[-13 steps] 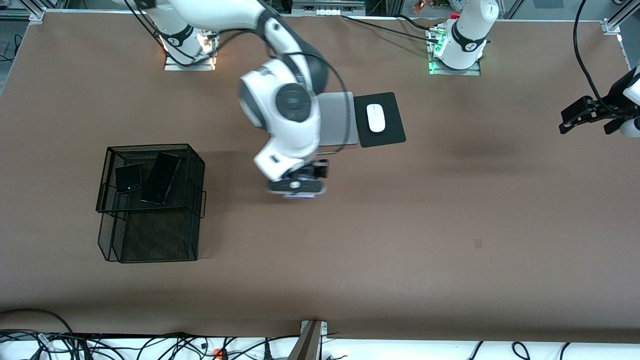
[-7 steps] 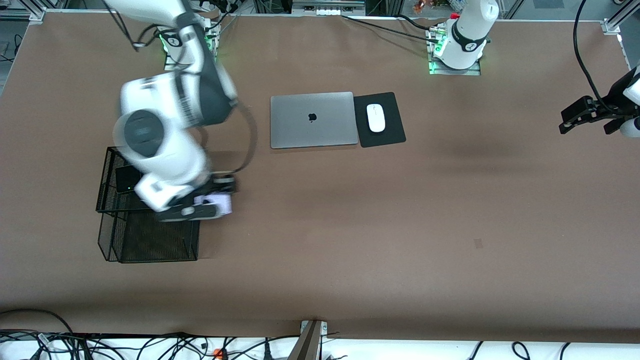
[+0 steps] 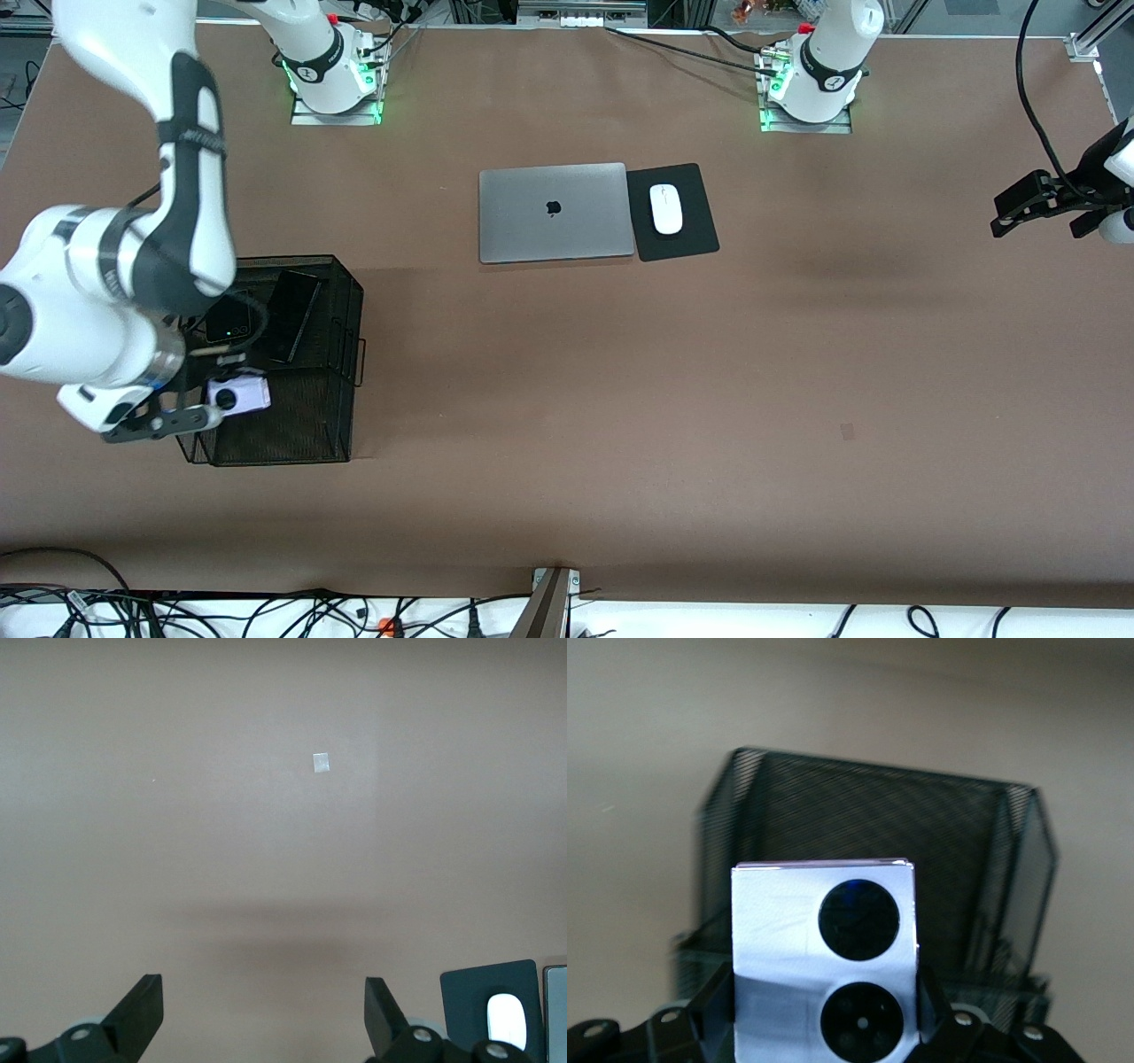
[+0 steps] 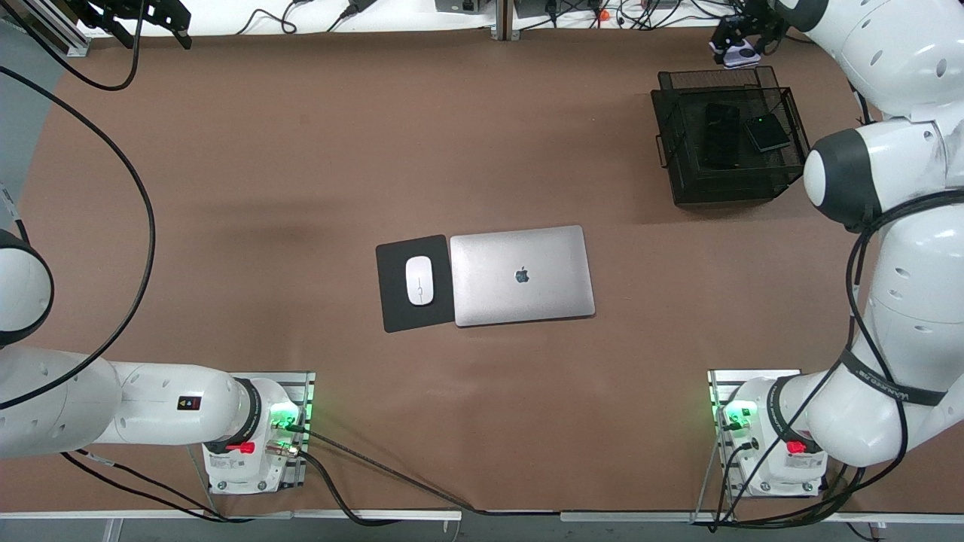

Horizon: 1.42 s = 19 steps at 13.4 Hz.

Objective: Place phones with both arms
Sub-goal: 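Lower the white phone into the basket and open the right gripper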

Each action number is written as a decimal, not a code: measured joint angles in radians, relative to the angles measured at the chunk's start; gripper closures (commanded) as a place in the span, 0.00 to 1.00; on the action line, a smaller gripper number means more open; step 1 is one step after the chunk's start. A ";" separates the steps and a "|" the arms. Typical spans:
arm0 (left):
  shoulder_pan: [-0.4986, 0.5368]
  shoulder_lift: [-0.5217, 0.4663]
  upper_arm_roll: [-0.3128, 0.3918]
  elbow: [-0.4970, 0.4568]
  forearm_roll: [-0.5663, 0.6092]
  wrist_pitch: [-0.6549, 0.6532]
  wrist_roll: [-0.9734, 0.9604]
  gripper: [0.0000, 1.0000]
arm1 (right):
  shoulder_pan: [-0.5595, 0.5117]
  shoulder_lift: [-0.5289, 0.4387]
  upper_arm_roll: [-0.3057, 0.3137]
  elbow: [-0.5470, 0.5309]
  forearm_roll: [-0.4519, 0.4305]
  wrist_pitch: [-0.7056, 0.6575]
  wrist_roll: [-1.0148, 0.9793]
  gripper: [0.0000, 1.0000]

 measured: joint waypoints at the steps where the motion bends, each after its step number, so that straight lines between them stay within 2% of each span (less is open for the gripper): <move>1: 0.000 0.000 0.000 0.000 0.000 0.000 0.000 0.00 | -0.021 0.025 0.006 0.000 0.007 0.042 -0.023 1.00; 9: 0.000 0.000 0.000 0.000 0.000 0.000 0.000 0.00 | -0.040 0.193 0.031 0.002 0.105 0.213 -0.034 1.00; 10: 0.000 0.000 0.000 0.000 0.000 0.000 0.000 0.00 | -0.040 0.208 0.031 0.002 0.123 0.231 -0.034 0.76; 11: 0.000 0.000 0.000 0.000 0.000 0.000 0.000 0.00 | -0.040 0.218 0.031 0.002 0.143 0.241 -0.034 0.01; 16: 0.000 0.000 0.000 0.000 0.000 0.000 0.000 0.00 | -0.047 0.219 0.026 0.011 0.182 0.240 -0.033 0.00; 19: 0.000 0.000 0.000 0.000 0.000 0.000 0.000 0.00 | -0.051 0.184 -0.001 0.036 0.177 0.137 -0.033 0.00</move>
